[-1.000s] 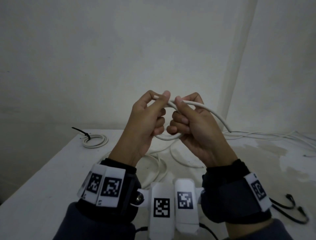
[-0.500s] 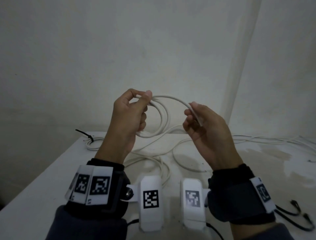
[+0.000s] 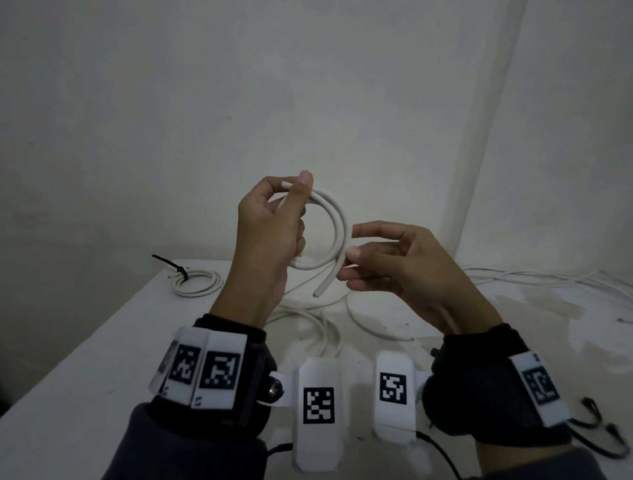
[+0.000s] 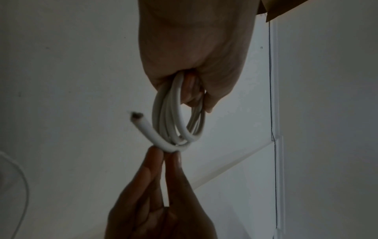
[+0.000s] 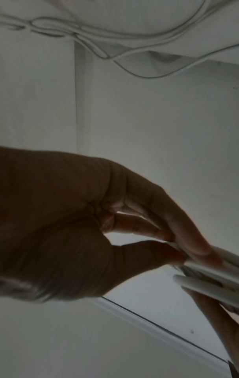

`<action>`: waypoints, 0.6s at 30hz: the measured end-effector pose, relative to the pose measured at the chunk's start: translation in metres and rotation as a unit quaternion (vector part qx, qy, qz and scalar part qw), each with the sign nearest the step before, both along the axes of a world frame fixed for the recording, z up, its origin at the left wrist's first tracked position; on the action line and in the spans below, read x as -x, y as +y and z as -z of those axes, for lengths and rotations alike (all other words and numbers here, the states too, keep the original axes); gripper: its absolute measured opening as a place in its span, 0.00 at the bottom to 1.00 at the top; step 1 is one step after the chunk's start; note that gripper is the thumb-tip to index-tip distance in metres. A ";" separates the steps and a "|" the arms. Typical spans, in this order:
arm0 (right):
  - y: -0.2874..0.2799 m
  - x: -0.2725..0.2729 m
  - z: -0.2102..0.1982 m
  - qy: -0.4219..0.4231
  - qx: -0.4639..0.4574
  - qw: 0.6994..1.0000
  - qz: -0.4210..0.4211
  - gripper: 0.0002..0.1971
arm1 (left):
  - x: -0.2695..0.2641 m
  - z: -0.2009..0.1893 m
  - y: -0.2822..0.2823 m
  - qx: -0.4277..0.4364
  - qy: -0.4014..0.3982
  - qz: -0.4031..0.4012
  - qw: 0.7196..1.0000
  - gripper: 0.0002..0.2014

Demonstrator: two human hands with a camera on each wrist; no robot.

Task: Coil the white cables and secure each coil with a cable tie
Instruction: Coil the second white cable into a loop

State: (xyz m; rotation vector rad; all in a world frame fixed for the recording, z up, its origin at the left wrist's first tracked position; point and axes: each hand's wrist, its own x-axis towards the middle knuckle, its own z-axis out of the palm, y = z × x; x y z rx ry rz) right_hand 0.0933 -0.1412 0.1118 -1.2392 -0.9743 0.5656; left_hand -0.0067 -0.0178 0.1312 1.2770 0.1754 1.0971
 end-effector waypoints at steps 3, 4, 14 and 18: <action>-0.002 0.000 -0.001 -0.007 0.004 1.000 0.003 0.13 | -0.004 0.003 -0.003 -0.012 0.012 -0.013 1.000 0.09; -0.002 0.000 -0.002 -0.012 0.006 1.000 0.000 0.17 | -0.005 0.004 -0.004 -0.020 0.016 -0.022 0.999 0.09; -0.005 0.002 -0.005 -0.053 0.004 0.998 0.034 0.18 | -0.016 0.016 -0.014 -0.065 0.031 -0.131 0.989 0.08; -0.002 0.008 -0.007 -0.064 0.006 0.995 0.074 0.17 | -0.018 0.017 -0.019 -0.070 0.033 -0.143 0.987 0.08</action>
